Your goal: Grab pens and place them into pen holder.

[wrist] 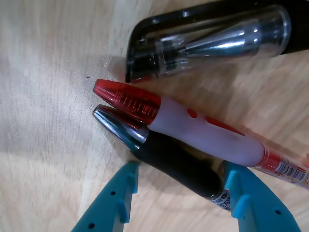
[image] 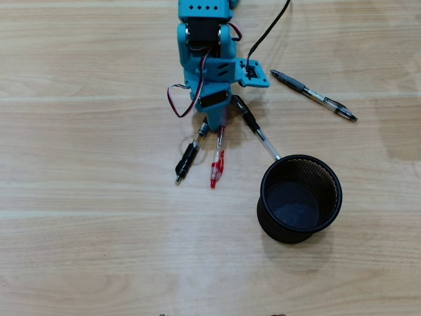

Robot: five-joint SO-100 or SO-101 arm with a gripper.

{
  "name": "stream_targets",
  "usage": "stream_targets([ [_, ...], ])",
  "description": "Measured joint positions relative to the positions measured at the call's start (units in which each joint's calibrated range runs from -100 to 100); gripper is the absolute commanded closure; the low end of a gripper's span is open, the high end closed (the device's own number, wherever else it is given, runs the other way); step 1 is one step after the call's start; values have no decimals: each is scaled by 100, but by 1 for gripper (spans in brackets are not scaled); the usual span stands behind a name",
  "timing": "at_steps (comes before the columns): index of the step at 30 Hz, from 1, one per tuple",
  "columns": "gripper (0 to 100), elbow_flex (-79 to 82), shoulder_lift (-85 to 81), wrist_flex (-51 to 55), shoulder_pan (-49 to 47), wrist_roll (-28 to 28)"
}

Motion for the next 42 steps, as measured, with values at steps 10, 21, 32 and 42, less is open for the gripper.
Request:
stream_targets([
  [10,98,-124,161,-95,160,-151],
  [21,98,-425,110,86,203,-282],
  [32,98,-2771,-1227,1335,144,-1116],
  [42,98,-4320,-1236,1714,-591,-2968],
])
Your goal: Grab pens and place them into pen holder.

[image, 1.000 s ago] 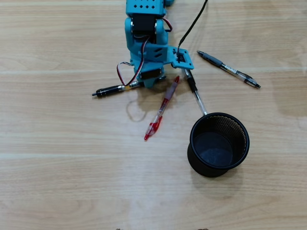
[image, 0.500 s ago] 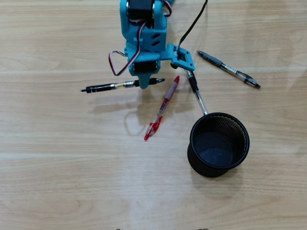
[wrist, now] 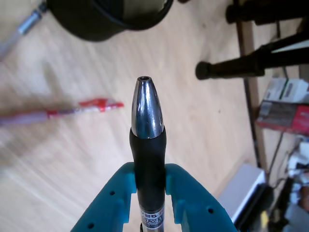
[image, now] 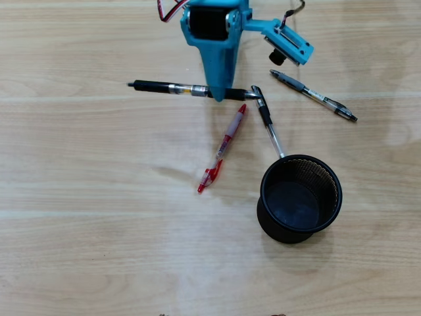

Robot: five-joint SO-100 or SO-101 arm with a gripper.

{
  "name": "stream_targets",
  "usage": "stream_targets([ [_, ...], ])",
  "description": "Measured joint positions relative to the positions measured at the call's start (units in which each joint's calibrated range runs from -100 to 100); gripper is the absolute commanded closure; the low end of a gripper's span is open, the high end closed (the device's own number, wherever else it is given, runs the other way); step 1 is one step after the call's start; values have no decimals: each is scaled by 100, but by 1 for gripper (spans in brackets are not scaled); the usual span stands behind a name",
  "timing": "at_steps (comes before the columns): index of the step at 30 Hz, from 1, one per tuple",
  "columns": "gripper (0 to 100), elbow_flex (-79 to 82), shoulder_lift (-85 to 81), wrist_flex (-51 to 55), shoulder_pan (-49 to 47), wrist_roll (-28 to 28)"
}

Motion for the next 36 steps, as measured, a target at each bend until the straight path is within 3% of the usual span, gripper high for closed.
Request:
stream_targets([
  [5,98,-18,0,-138,-405,-1174],
  [14,98,-18,169,-2291,-1098,-2520],
  [23,98,-9,1024,-3824,-1224,-3151],
  [36,98,-18,1676,-5065,-1292,-3370],
])
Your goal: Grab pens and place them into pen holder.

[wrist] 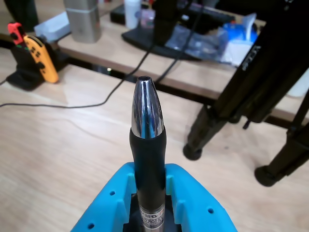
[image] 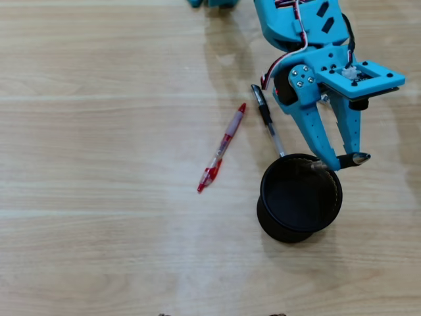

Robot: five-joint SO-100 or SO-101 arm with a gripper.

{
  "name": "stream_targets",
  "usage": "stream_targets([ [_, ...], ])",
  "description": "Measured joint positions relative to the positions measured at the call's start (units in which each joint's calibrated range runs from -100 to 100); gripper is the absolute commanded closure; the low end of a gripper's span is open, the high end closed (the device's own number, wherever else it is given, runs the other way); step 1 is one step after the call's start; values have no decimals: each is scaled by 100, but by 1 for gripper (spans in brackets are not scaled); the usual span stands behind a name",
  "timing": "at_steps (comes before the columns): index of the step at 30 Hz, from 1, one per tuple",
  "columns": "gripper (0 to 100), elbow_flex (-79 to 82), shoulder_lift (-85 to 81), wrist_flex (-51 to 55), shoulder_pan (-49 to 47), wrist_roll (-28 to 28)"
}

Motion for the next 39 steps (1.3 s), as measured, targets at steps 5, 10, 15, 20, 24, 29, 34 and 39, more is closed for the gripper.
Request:
stream_targets([
  [5,98,9,262,-198,0,-5],
  [10,98,9,313,-293,0,-10],
  [15,94,9,313,-301,34,-10],
  [20,94,9,313,-310,34,-10],
  [24,90,9,313,-500,34,-10],
  [29,89,9,313,-1197,34,-10],
  [34,90,0,381,-1516,34,-10],
  [39,90,0,474,-1525,34,-10],
])
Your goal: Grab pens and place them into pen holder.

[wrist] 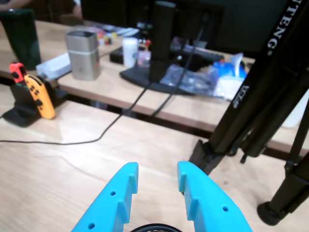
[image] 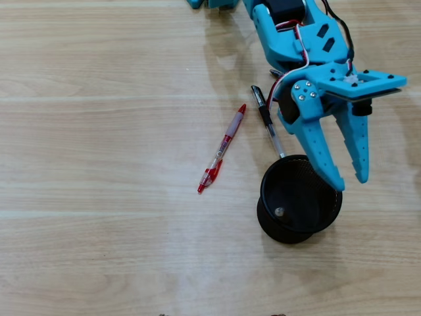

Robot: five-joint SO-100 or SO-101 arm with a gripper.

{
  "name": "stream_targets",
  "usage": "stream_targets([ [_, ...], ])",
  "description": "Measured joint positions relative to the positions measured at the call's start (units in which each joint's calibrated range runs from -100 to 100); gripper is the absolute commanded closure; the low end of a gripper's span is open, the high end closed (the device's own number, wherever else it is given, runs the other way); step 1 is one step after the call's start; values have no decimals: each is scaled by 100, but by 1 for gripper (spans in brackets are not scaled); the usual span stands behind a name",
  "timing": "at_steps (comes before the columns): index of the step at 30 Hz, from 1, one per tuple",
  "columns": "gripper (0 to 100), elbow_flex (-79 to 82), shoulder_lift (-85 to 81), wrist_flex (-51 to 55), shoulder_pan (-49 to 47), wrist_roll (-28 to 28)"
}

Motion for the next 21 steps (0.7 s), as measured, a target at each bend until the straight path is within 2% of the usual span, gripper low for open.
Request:
stream_targets([
  [3,90,0,0,146,0,83],
  [7,90,0,-110,1051,42,574],
  [16,89,0,-1075,4763,743,2269],
  [21,89,0,-1160,6606,1241,2853],
])
